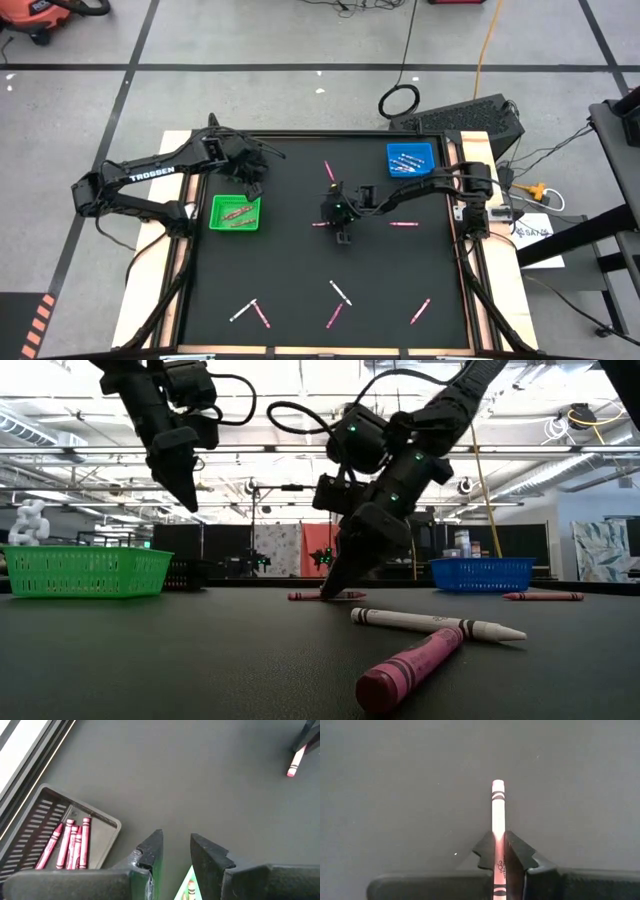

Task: Sort crayons
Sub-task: Put the pink crayon into the green bin

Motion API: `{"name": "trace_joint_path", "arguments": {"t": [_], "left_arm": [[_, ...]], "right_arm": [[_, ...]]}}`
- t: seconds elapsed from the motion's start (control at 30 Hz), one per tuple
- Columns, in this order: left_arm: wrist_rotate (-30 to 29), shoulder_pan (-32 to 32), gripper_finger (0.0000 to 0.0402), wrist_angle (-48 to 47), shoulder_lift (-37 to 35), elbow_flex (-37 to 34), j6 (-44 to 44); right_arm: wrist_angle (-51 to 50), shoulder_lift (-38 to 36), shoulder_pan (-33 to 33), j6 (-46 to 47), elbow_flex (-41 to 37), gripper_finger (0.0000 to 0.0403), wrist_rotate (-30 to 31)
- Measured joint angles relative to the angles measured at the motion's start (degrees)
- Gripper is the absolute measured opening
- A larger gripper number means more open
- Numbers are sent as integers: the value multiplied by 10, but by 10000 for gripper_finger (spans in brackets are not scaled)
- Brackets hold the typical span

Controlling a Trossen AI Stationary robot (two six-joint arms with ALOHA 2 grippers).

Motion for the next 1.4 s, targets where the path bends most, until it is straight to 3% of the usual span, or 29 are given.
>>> {"name": "trace_joint_path", "arguments": {"t": [0.23,0.53,0.87,1.4], "left_arm": [[10,0,101,9,0,-1,0],[49,-25,101,111,0,-43,11],[68,-58,101,328,0,-116,-12],[70,-134,101,585,0,-138,-29]], "right_arm": [[-67,-7,-14,-12,78,2,1],[-116,-59,-28,-39,132,2,3],[-107,-148,-32,-47,132,2,3],[-91,-236,-32,-87,132,2,8]]}}
